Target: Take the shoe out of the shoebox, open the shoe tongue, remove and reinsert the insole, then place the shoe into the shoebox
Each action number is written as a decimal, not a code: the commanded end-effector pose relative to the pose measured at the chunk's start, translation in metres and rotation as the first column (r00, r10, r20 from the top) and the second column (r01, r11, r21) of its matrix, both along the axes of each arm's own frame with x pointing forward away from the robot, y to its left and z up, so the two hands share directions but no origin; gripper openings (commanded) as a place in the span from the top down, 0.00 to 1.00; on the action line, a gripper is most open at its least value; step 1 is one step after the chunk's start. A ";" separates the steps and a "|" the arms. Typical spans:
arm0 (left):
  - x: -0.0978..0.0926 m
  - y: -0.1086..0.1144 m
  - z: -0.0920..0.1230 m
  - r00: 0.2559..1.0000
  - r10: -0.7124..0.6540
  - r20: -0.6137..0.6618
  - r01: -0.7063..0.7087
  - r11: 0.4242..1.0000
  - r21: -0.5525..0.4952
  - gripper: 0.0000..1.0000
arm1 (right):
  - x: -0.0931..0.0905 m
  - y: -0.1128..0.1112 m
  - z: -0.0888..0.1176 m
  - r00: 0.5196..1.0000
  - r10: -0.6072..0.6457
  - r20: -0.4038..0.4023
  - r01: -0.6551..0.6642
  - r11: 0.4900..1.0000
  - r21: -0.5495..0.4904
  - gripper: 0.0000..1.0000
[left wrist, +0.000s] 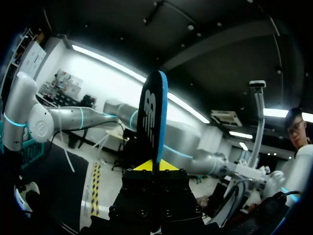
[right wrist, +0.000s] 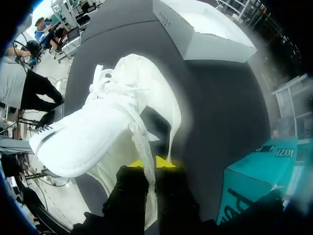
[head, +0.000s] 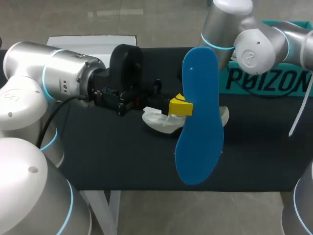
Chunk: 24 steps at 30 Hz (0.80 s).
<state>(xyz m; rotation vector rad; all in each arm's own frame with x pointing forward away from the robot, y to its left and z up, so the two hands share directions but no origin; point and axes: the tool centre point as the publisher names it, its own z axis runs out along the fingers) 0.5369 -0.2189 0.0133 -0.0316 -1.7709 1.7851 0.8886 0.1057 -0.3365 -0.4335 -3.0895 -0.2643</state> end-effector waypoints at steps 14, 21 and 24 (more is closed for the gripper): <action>0.000 -0.001 -0.001 1.000 0.001 -0.001 -0.001 1.000 -0.002 1.00 | -0.021 0.038 0.013 0.390 -0.892 -0.227 0.901 0.319 0.295 1.00; 0.000 -0.001 -0.001 1.000 0.001 -0.001 -0.001 1.000 -0.002 1.00 | -0.030 0.041 0.015 0.179 -0.951 -0.251 0.953 0.104 0.283 1.00; 0.000 -0.001 -0.001 1.000 0.001 -0.001 -0.001 1.000 -0.002 1.00 | -0.029 0.044 0.016 0.184 -0.946 -0.268 0.950 0.102 0.294 1.00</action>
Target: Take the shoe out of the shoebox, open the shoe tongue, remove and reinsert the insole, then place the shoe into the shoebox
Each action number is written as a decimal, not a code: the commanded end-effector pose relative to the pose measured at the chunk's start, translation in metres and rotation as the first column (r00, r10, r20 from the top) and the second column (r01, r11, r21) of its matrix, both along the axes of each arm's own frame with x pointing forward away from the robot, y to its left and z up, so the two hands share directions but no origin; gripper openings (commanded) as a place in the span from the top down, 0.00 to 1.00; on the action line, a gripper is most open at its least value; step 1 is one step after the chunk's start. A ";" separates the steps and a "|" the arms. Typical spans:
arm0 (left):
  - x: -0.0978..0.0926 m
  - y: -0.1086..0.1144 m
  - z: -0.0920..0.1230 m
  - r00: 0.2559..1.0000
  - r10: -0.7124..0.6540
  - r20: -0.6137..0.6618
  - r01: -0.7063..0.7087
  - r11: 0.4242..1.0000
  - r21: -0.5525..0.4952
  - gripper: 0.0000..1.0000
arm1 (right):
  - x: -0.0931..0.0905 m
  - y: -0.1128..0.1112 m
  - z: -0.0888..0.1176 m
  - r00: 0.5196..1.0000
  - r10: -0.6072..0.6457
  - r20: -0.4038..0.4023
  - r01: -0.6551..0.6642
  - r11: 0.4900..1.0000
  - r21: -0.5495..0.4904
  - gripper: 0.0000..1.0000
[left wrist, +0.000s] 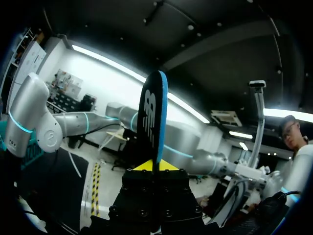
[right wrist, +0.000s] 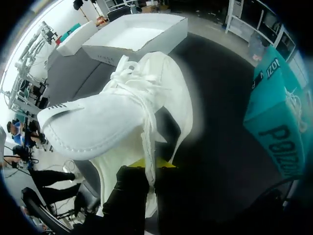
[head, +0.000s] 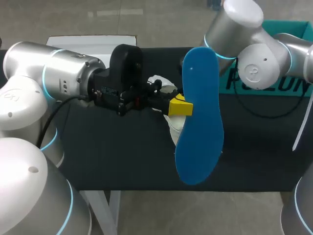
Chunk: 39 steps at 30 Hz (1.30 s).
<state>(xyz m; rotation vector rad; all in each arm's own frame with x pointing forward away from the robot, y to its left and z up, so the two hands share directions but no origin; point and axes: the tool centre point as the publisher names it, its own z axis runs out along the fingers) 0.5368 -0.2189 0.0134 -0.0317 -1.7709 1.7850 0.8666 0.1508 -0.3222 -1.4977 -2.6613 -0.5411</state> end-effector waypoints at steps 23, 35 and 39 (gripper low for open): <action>0.000 -0.001 -0.001 1.000 0.001 -0.001 -0.001 1.000 -0.002 1.00 | 0.010 -0.007 -0.025 0.898 -0.429 -0.096 0.439 0.878 0.190 1.00; 0.000 -0.001 -0.001 1.000 0.001 -0.001 -0.001 1.000 -0.002 1.00 | 0.009 -0.008 -0.046 0.947 -0.290 -0.139 0.311 0.936 0.167 1.00; 0.000 -0.001 -0.001 1.000 0.001 -0.001 -0.001 1.000 -0.002 1.00 | 0.008 -0.009 -0.048 0.949 -0.272 -0.162 0.297 0.941 0.163 0.00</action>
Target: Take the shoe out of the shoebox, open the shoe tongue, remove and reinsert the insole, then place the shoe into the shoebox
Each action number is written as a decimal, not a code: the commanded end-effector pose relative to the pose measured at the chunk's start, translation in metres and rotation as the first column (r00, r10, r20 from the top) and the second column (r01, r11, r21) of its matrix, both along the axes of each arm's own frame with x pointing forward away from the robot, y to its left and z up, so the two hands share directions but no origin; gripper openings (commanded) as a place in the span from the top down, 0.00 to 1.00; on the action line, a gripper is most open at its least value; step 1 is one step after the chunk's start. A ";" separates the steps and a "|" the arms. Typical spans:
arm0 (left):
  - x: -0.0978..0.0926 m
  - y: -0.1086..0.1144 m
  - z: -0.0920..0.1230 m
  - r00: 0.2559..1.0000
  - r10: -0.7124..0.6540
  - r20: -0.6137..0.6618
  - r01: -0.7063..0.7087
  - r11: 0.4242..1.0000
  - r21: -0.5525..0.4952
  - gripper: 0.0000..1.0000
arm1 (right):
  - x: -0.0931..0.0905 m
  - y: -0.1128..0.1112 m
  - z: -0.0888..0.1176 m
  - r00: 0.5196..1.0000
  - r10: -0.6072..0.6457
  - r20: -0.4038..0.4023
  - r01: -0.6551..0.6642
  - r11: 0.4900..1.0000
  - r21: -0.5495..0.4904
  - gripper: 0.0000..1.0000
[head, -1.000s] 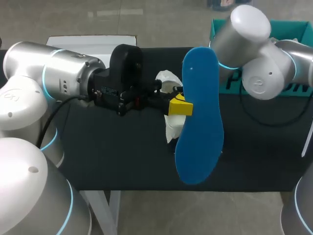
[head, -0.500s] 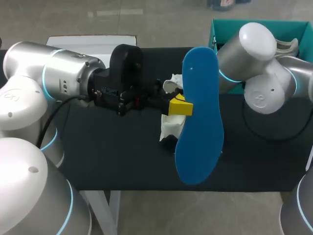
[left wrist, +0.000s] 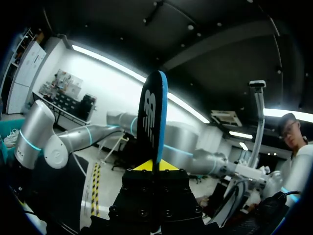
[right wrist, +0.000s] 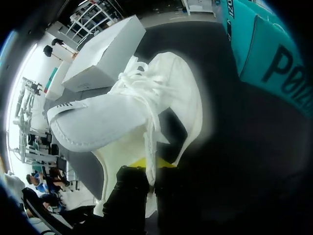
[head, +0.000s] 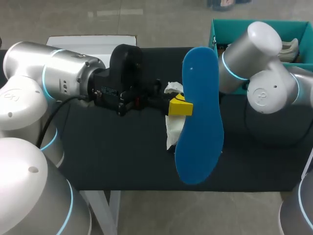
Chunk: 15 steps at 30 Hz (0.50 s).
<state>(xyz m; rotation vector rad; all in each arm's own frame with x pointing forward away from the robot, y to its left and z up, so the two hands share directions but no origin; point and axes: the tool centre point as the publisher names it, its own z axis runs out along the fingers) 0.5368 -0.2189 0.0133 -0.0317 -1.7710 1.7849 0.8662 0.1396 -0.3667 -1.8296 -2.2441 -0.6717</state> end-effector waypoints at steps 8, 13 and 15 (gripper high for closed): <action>0.000 -0.001 -0.001 1.000 0.001 -0.001 -0.001 1.000 -0.002 1.00 | -0.003 -0.010 0.047 0.994 0.033 0.107 -0.059 0.965 0.256 0.00; 0.000 -0.001 -0.001 1.000 0.001 -0.001 -0.001 1.000 -0.002 1.00 | -0.002 -0.013 0.054 0.989 0.038 0.140 -0.076 0.959 0.272 0.00; 0.000 -0.001 -0.001 1.000 0.001 -0.001 -0.001 1.000 -0.002 1.00 | -0.002 -0.013 0.054 0.989 0.038 0.140 -0.076 0.959 0.272 0.00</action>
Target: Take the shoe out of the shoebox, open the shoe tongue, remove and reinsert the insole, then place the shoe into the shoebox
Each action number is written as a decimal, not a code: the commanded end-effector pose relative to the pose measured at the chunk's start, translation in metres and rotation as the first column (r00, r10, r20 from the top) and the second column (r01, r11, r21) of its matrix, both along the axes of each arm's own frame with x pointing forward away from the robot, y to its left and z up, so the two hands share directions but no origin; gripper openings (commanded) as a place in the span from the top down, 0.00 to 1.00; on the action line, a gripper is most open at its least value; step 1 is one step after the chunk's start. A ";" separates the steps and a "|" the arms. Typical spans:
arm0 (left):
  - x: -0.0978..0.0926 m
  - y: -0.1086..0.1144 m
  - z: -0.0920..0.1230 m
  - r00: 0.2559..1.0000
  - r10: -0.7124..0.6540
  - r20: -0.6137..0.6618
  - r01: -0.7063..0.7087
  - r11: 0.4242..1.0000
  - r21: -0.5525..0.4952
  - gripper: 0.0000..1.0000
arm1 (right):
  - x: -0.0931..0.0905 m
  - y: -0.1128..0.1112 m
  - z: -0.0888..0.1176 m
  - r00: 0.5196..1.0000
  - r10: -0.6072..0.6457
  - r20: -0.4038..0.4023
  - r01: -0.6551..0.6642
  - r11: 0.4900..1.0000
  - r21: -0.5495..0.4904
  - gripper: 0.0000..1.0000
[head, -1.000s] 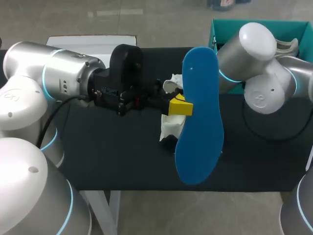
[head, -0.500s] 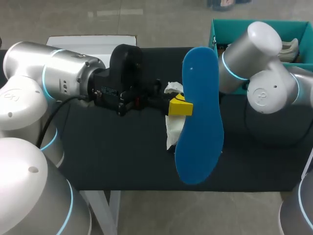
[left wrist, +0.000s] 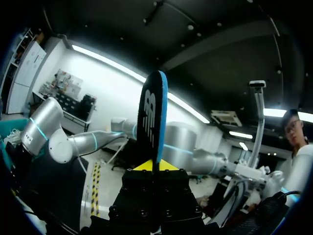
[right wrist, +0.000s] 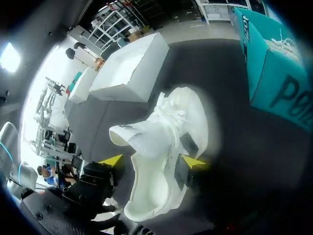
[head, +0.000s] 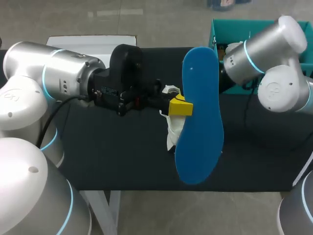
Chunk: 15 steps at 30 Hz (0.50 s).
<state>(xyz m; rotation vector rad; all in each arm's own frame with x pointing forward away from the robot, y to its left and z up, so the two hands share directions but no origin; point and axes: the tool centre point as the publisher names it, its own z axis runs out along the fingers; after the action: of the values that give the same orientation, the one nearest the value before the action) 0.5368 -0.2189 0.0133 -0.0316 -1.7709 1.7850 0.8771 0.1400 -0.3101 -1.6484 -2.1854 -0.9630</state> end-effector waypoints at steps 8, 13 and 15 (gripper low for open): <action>0.000 -0.001 -0.001 1.000 0.001 -0.001 -0.001 1.000 -0.002 1.00 | -0.013 -0.013 -0.003 0.999 -0.010 0.034 0.008 0.997 0.071 0.00; 0.000 -0.001 -0.001 1.000 0.001 -0.001 -0.001 1.000 -0.002 1.00 | -0.013 -0.016 0.014 0.992 0.020 -0.124 0.005 0.980 0.201 0.00; 0.000 -0.001 -0.001 1.000 0.001 -0.001 -0.001 1.000 -0.002 1.00 | -0.018 -0.020 0.025 0.982 0.034 -0.184 0.018 0.963 0.270 0.00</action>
<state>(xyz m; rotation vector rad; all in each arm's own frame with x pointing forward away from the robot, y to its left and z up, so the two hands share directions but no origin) 0.5368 -0.2189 0.0133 -0.0316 -1.7710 1.7850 0.8581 0.1338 -0.2947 -1.6052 -1.9510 -1.0337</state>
